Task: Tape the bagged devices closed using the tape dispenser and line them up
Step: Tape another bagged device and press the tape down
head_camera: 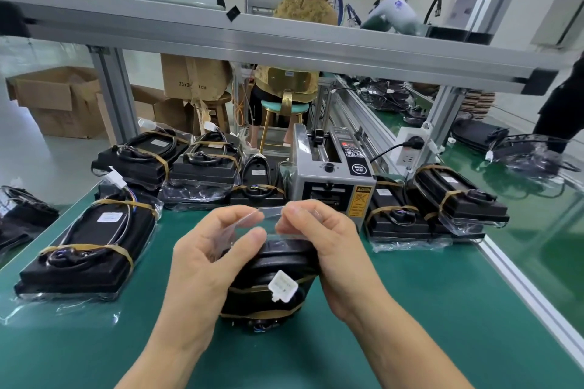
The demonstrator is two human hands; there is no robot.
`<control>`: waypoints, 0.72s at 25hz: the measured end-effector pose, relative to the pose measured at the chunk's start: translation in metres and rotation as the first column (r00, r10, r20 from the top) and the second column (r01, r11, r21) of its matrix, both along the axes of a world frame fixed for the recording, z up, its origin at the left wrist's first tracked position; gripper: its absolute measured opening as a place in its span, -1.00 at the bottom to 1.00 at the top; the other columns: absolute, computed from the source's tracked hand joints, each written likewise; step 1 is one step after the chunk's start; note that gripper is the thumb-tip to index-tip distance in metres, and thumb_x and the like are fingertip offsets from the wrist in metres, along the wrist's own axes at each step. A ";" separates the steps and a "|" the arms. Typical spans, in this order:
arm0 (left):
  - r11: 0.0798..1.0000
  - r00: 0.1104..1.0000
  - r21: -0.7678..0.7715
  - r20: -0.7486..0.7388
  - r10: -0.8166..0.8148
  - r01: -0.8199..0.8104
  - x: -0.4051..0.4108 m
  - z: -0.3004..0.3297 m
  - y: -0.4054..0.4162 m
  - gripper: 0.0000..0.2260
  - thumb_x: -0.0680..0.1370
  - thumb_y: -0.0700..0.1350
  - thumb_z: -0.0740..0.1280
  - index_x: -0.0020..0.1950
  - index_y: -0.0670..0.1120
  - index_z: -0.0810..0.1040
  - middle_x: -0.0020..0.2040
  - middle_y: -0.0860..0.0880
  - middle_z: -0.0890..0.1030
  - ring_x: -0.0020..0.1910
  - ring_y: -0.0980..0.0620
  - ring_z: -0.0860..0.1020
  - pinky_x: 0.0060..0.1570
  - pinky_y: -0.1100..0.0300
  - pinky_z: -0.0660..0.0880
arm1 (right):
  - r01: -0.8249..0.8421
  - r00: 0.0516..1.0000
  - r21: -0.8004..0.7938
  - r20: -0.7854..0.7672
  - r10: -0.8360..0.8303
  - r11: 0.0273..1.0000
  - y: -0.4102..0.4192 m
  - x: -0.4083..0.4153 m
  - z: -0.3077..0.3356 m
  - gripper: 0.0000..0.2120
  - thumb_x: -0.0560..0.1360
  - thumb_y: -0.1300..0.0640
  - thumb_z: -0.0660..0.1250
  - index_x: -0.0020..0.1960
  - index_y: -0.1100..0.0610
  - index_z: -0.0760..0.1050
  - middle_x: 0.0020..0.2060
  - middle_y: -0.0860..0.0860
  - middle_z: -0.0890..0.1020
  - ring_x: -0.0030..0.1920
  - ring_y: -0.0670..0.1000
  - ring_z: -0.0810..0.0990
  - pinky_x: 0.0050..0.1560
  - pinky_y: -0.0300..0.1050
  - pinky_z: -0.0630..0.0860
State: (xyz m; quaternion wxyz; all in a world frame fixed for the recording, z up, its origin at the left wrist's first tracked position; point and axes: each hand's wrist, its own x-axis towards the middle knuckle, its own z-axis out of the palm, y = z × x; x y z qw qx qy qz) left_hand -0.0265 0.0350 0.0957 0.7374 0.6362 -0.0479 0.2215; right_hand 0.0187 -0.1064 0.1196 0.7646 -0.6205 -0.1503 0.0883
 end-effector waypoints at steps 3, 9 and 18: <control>0.990 0.993 -0.086 -0.022 0.114 -0.116 0.006 0.007 -0.009 -0.83 0.31 0.03 0.47 -0.19 -0.02 0.67 -0.19 -0.04 0.69 -0.18 0.09 0.63 -0.18 0.33 0.55 | 0.001 0.999 0.050 -0.035 0.000 0.999 0.001 0.001 0.002 -0.88 0.35 -0.02 0.42 -0.24 0.02 0.62 -0.31 -0.01 0.59 -0.29 -0.10 0.55 -0.26 -0.33 0.48; 0.943 0.960 -0.192 -0.134 0.247 -0.270 0.012 0.011 -0.014 -0.81 0.37 0.06 0.38 -0.31 -0.03 0.67 -0.37 -0.02 0.62 -0.37 0.07 0.56 -0.32 0.25 0.55 | 0.076 0.983 0.158 -0.175 -0.048 0.984 0.004 0.010 0.003 -0.94 0.47 0.18 0.42 -0.16 0.05 0.62 -0.34 -0.03 0.63 -0.31 -0.11 0.61 -0.28 -0.31 0.53; 0.930 0.961 -0.243 -0.108 0.256 -0.275 0.018 0.007 -0.014 -0.88 0.44 -0.05 0.40 -0.27 -0.03 0.66 -0.35 0.01 0.63 -0.36 0.09 0.56 -0.34 0.28 0.54 | 0.411 0.668 -0.272 0.739 -0.085 0.870 -0.004 0.000 -0.014 -0.80 0.54 -0.01 0.25 -0.04 0.04 0.62 -0.06 -0.18 0.64 0.07 -0.16 0.57 0.19 0.01 0.38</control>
